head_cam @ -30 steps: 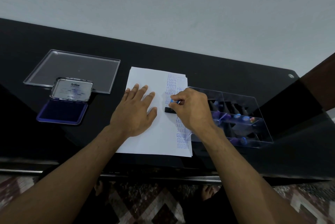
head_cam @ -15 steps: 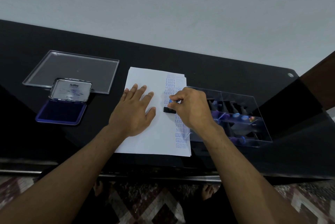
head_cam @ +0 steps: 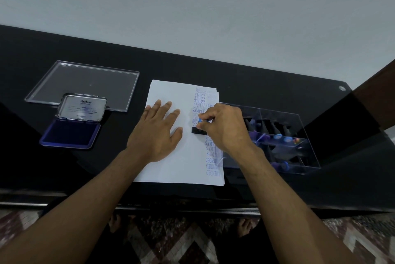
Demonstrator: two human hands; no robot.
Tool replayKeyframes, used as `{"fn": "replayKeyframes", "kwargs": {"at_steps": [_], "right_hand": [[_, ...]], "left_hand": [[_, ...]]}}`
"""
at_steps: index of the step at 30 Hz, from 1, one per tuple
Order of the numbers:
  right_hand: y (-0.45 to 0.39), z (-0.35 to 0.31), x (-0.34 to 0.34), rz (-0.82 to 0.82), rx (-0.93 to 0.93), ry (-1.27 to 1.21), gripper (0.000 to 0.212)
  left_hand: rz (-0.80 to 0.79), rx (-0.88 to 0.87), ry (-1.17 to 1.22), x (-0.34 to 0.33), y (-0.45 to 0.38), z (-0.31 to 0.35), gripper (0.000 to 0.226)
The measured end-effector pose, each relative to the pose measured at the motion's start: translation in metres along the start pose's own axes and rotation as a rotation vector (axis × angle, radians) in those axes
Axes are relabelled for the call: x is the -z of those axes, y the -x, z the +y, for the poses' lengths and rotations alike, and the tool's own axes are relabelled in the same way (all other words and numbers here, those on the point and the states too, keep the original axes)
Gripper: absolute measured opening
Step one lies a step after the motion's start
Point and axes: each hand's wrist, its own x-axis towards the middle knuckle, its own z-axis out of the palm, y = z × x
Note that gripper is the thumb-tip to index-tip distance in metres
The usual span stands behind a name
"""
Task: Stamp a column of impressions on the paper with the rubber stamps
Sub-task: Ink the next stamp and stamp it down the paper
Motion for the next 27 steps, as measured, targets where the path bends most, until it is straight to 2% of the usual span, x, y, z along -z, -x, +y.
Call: {"fn": "replayKeyframes", "kwargs": {"at_steps": [27], "right_hand": [[0.0002,-0.0041,0.0019,-0.003,-0.030,-0.020,0.022]], "left_hand": [[0.007,0.000,-0.010,-0.0038,-0.0004,-0.0021,0.074]]}}
